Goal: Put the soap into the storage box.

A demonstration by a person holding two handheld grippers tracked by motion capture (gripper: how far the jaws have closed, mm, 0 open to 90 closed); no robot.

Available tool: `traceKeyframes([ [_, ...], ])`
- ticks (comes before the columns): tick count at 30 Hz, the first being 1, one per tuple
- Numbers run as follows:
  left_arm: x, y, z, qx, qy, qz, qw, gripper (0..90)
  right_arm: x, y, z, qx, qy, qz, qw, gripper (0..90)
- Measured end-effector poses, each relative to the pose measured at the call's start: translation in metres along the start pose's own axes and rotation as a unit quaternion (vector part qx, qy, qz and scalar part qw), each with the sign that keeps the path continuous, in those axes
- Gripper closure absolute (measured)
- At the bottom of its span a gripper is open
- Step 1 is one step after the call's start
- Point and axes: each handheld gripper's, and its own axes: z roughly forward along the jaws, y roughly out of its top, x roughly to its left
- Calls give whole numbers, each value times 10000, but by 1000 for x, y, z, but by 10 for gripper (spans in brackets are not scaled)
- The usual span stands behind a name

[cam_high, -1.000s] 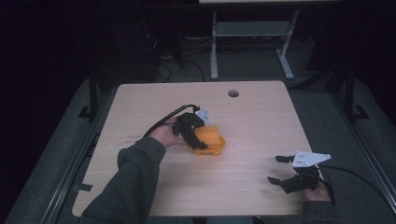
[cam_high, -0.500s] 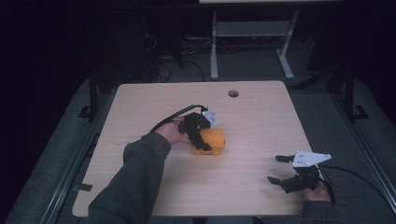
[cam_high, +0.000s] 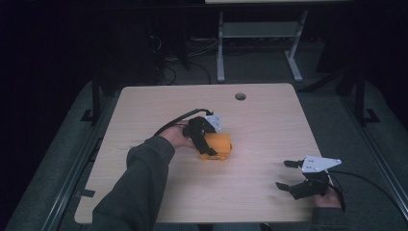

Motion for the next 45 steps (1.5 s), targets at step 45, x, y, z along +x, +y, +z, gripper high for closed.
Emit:
traceKeyframes([
  [45,-4,-4,-17,94,185,-409,9989,191,1,0,2,55,39,-29,10000,135],
])
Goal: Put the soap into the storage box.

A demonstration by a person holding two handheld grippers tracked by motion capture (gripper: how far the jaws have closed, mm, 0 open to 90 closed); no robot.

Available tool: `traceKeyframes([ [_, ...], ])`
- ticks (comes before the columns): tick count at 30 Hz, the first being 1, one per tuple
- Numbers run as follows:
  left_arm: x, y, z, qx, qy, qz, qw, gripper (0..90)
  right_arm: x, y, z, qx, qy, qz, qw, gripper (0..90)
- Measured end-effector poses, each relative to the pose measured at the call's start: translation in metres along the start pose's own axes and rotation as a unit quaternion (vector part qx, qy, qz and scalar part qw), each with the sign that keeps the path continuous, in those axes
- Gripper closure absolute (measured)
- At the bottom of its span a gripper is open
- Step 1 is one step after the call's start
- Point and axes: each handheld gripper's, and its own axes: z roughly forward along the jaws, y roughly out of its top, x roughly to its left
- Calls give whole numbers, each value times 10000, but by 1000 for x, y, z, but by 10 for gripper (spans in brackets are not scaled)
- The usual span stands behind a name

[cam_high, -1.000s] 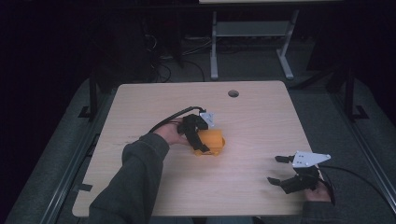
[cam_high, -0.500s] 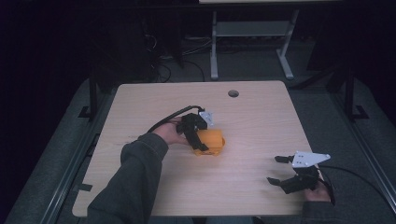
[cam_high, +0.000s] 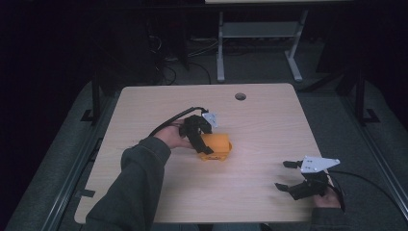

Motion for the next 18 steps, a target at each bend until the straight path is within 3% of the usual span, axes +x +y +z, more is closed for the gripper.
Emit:
traceKeyframes([
  [18,-5,-3,-16,-64,191,15,9998,204,1,1,1,35,0,3,10000,135],
])
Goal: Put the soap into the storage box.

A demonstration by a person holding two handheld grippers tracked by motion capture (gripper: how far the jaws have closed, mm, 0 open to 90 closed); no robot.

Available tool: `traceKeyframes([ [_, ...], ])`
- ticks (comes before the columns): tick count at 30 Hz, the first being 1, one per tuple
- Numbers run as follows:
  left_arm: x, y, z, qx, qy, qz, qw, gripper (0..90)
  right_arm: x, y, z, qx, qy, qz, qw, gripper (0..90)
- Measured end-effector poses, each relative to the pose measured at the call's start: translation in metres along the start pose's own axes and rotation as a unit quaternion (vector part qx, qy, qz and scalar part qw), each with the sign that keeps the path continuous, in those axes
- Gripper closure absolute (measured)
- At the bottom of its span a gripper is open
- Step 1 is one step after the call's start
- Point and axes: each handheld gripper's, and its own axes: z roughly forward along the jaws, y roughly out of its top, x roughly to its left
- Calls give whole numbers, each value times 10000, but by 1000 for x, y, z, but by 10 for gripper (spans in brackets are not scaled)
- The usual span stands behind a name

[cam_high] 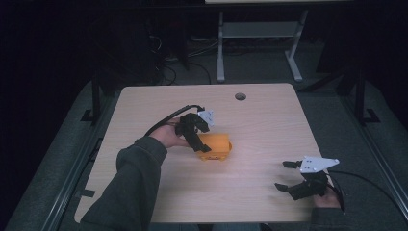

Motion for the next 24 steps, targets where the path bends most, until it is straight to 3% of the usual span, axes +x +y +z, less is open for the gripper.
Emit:
traceKeyframes([
  [24,-11,-15,-26,-180,159,-178,9996,229,0,0,3,40,-26,25,10000,135],
])
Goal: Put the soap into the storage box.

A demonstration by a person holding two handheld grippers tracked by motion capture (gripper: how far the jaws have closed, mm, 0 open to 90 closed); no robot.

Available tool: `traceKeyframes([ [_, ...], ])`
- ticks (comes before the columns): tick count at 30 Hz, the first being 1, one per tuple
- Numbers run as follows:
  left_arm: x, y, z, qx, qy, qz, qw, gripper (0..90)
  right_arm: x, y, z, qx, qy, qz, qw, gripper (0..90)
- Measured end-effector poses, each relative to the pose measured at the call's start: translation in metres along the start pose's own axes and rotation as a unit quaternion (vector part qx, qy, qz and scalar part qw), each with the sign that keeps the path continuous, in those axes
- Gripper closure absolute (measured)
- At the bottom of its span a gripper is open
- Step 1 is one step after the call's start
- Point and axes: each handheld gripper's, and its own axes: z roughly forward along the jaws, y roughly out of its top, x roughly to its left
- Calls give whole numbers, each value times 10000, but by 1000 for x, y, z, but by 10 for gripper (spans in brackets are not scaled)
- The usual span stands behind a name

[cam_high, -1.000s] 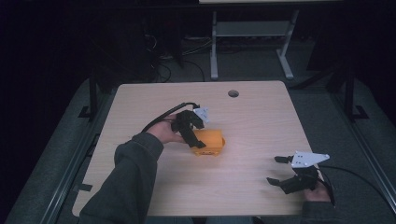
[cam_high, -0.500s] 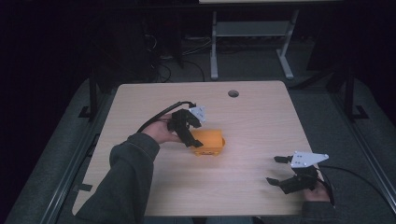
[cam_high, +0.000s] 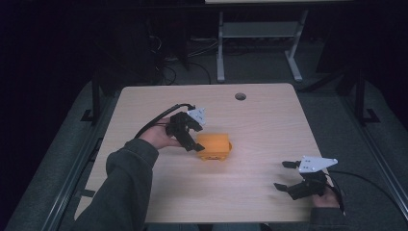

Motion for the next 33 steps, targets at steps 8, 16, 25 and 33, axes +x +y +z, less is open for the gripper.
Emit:
traceKeyframes([
  [8,-2,-12,-6,-35,87,-93,9999,229,0,0,0,15,-26,16,10000,135],
  [16,-4,-14,-9,17,148,-184,9997,229,0,0,0,9,-48,37,10000,135],
  [25,-9,-22,-12,-14,175,-325,9993,238,0,0,0,13,-59,22,10000,135],
  [33,-15,-27,-18,-98,177,-266,9994,259,1,0,0,29,-68,19,10000,135],
])
